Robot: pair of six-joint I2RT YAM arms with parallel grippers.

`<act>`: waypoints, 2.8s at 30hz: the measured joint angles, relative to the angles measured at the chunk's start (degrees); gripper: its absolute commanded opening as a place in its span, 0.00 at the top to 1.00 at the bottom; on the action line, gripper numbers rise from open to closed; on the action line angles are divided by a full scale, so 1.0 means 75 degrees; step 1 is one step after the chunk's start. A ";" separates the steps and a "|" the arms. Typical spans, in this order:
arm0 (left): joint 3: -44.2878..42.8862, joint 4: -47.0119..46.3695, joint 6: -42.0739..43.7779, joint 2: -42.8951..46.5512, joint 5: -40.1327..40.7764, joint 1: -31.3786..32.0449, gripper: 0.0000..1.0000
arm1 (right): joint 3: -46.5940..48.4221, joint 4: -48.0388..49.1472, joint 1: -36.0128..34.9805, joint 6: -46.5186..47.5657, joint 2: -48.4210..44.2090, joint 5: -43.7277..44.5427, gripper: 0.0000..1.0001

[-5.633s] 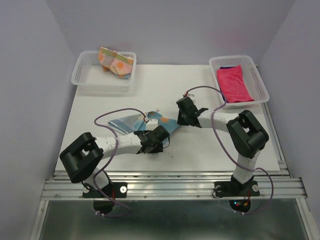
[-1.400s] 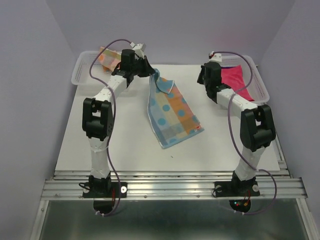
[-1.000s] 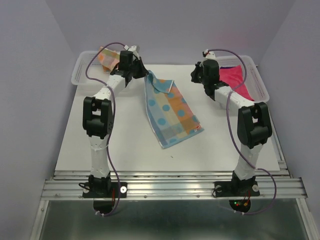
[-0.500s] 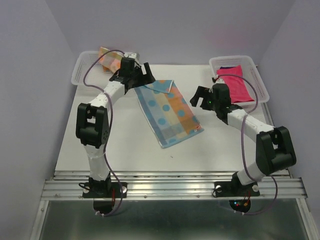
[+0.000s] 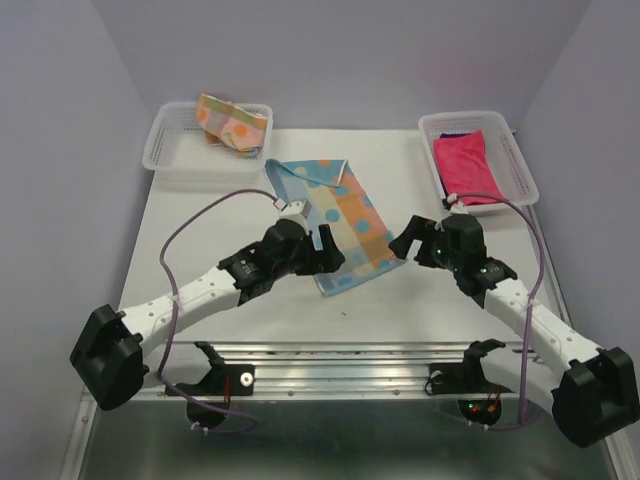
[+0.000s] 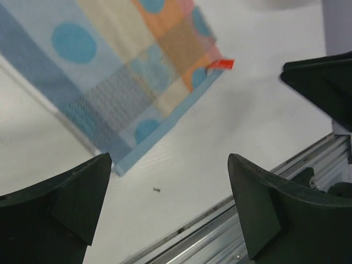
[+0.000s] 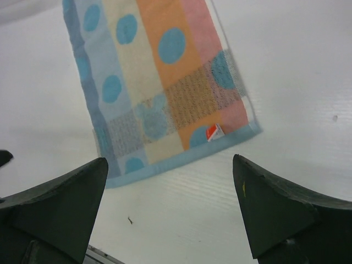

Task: Fold and stack the towels
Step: Flatten out the crumpled towel

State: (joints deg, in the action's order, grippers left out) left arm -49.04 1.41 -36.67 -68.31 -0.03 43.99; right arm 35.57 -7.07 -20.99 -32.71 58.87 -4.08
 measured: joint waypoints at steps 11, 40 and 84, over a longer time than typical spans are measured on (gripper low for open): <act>0.1504 0.0734 -0.1853 -0.0851 0.1067 0.1023 0.20 | -0.0221 -0.0845 -0.0006 -0.0099 0.0114 0.0968 0.00; 0.0259 0.0664 -0.2043 -0.3168 0.1559 0.1256 1.00 | -0.0102 -0.0868 -0.0067 0.0149 0.1719 0.1714 0.07; 0.1300 0.0297 -0.1014 0.0396 0.1938 0.1285 1.00 | 0.0638 -0.0676 -0.1460 0.0883 0.0915 0.2384 0.99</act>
State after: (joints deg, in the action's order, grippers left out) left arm -39.29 3.64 -44.27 -65.34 14.50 53.63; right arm 40.36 -12.14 -31.94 -26.09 65.73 13.80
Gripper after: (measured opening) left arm 0.017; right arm 0.019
